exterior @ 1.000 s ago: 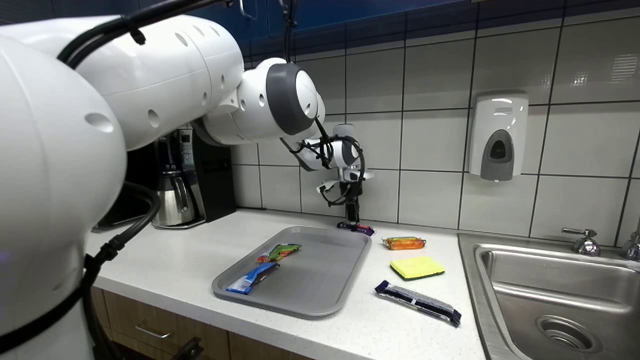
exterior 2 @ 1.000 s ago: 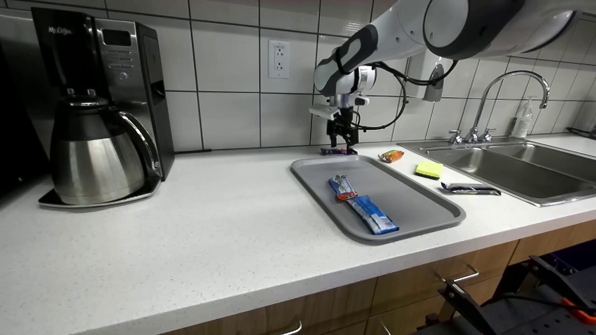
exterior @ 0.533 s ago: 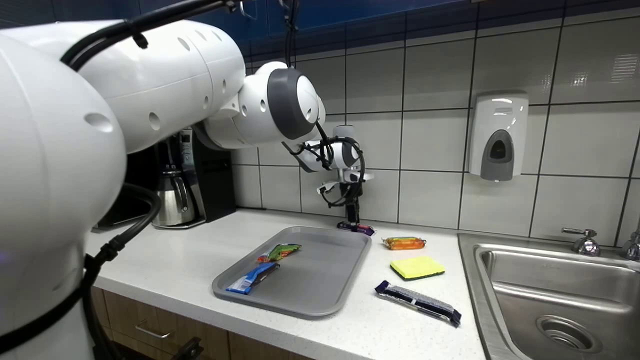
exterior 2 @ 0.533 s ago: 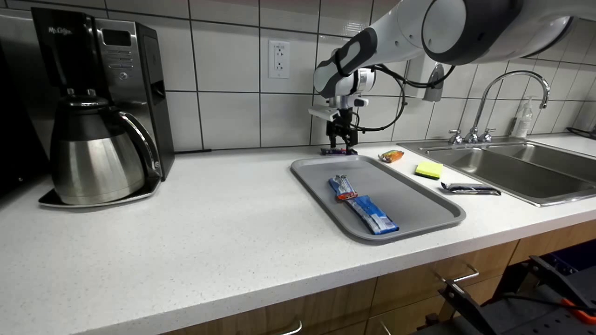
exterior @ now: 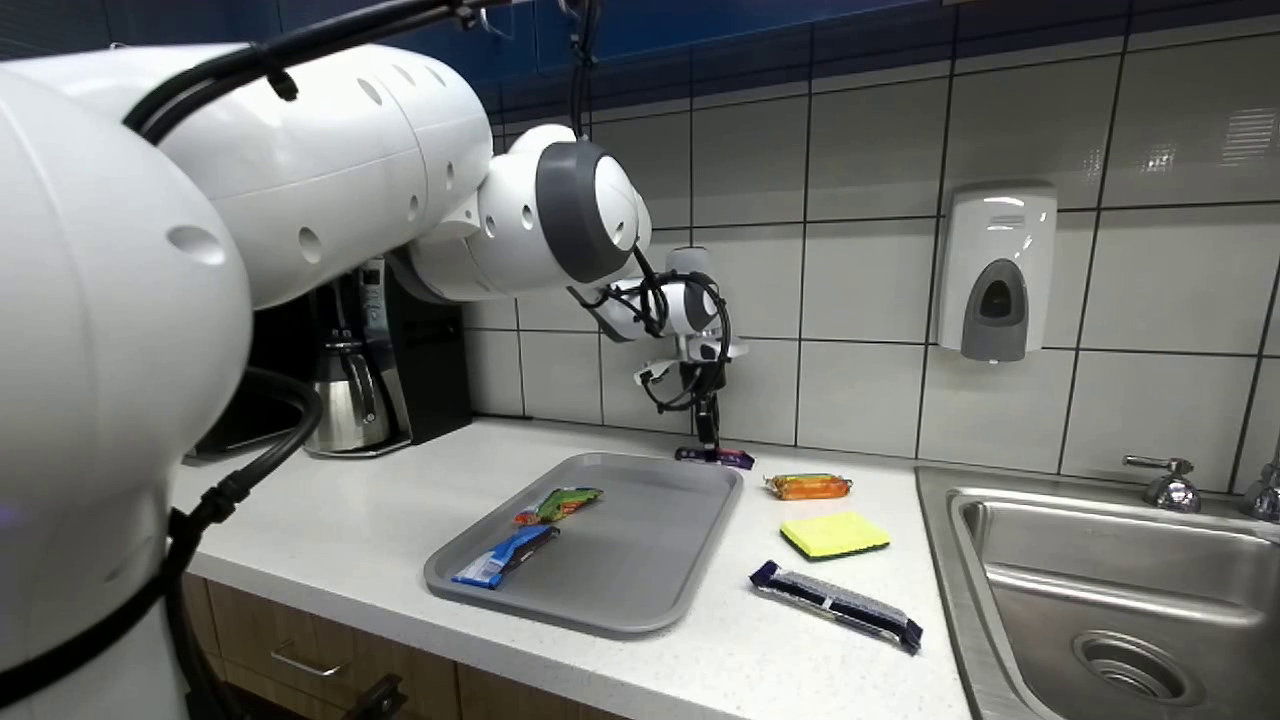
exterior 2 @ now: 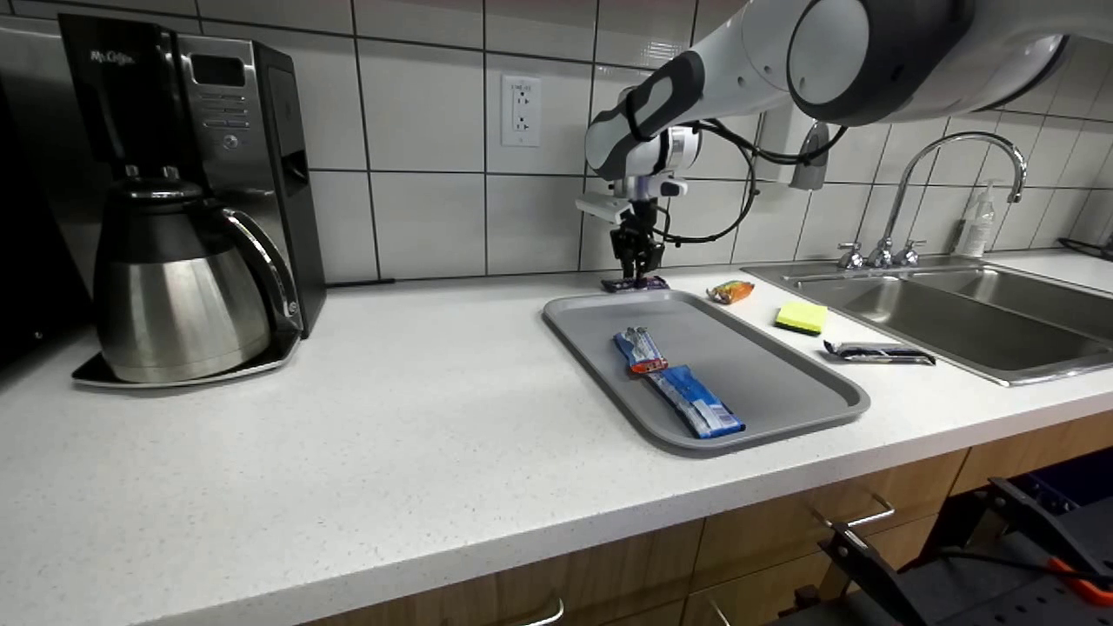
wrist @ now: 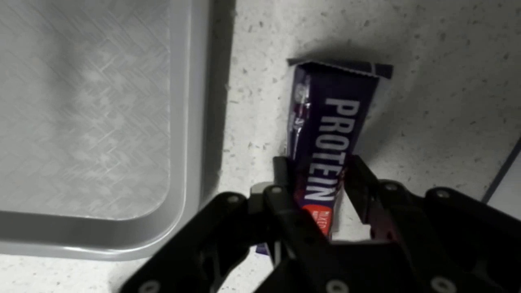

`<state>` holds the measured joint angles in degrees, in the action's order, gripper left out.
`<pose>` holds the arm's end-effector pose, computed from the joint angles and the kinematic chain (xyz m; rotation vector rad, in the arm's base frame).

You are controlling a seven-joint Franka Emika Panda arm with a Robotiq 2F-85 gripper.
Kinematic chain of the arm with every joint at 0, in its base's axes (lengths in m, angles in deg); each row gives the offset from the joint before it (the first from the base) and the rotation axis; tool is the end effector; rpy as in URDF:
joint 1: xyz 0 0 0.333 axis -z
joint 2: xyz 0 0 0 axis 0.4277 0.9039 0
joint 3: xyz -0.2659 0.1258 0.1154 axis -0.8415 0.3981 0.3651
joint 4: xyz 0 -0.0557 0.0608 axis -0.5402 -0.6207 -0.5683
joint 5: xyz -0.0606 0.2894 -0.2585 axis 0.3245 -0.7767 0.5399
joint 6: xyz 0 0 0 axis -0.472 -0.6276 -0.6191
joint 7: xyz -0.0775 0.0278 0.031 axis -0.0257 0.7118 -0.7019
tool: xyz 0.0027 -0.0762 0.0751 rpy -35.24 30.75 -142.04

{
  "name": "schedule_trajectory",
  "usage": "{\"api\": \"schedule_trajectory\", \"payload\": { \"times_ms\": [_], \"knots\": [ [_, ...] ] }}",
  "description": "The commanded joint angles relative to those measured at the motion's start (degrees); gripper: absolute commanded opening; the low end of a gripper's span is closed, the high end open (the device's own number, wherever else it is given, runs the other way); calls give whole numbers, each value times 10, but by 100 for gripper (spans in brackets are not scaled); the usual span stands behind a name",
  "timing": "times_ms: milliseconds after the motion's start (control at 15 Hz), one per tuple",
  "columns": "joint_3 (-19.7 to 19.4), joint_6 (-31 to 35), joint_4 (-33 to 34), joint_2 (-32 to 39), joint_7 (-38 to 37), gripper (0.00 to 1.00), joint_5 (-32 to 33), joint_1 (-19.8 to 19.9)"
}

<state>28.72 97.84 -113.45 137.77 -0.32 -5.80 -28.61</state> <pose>0.8003 -0.0201 0.1803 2.4143 -1.8840 0.1812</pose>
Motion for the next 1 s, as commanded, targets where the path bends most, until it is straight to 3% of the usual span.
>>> {"api": "schedule_trajectory", "payload": {
  "times_ms": [0, 933],
  "knots": [
    [7, -23, 26, 5, -4, 10, -10, 5],
    [20, -12, -10, -36, 27, 7, -8, 3]
  ]
}}
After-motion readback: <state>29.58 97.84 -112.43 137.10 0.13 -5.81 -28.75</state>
